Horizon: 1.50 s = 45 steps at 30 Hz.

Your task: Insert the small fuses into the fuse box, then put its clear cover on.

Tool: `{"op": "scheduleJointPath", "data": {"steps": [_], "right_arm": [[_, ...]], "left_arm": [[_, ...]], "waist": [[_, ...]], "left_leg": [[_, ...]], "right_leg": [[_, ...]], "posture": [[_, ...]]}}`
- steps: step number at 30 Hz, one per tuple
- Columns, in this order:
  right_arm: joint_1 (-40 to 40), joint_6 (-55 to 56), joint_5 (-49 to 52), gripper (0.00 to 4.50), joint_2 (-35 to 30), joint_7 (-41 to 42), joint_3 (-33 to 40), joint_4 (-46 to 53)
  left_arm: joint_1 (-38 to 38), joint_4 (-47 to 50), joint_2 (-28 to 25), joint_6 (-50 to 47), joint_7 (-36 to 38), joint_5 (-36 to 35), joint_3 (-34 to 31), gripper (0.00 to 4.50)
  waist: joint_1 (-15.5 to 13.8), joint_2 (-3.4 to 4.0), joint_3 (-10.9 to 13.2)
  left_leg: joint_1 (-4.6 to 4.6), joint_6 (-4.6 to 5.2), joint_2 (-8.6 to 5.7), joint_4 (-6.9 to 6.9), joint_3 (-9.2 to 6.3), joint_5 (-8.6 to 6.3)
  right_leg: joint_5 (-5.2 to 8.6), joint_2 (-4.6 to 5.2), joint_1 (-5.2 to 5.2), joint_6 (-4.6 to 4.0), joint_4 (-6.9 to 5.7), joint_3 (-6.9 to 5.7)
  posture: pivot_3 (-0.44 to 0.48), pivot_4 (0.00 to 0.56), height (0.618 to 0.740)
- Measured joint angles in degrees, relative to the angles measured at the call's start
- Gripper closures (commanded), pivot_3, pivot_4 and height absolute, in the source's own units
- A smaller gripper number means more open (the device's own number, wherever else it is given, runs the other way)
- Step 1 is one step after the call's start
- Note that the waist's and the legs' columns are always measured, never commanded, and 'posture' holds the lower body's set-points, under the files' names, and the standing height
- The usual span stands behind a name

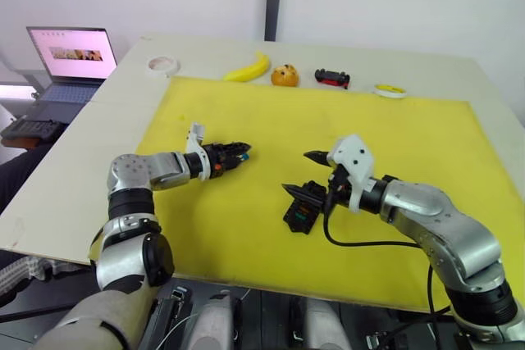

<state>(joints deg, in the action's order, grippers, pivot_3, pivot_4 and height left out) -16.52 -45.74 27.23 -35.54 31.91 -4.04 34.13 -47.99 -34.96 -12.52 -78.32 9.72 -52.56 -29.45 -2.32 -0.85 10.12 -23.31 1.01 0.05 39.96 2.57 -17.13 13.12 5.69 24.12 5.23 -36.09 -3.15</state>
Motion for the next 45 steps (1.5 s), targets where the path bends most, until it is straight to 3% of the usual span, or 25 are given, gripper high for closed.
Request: {"op": "scheduleJointPath", "data": {"steps": [26, 30, 45], "right_arm": [[-0.3, -0.13, 0.0, 0.0, 0.0, 0.01, 0.03, 0.0], [-0.39, -0.14, 0.0, 0.0, 0.0, 0.0, 0.04, 0.0], [-0.44, -1.77, 2.2, 0.0, 1.49, -0.46, 1.75, 0.0]], "left_arm": [[-0.11, 0.17, 1.25, 0.09, 0.22, 2.58, -1.26, 2.77], [-0.11, 0.3, 1.48, 0.74, 0.12, 3.15, -1.36, 4.48], [0.08, 3.59, 0.74, -2.84, 1.06, 2.32, -2.51, 4.48]], "waist": [[0.03, 0.0, 0.0], [0.07, 0.01, 0.0], [0.42, 0.01, 0.0]], "left_leg": [[0.0, 0.03, 0.0, 0.0, 0.0, -0.02], [0.0, 0.03, 0.0, 0.0, 0.0, -0.02], [-0.06, 0.03, 0.08, -0.02, -0.01, -0.02]], "right_leg": [[0.0, 0.0, 0.0, 0.0, 0.01, 0.0], [0.0, 0.0, 0.0, 0.0, 0.01, 0.0], [0.0, -0.01, 0.12, 0.0, 0.0, 0.0]], "posture": [[0.0, 0.15, 0.74], [0.0, 0.15, 0.74], [0.0, 0.15, 0.74]]}}
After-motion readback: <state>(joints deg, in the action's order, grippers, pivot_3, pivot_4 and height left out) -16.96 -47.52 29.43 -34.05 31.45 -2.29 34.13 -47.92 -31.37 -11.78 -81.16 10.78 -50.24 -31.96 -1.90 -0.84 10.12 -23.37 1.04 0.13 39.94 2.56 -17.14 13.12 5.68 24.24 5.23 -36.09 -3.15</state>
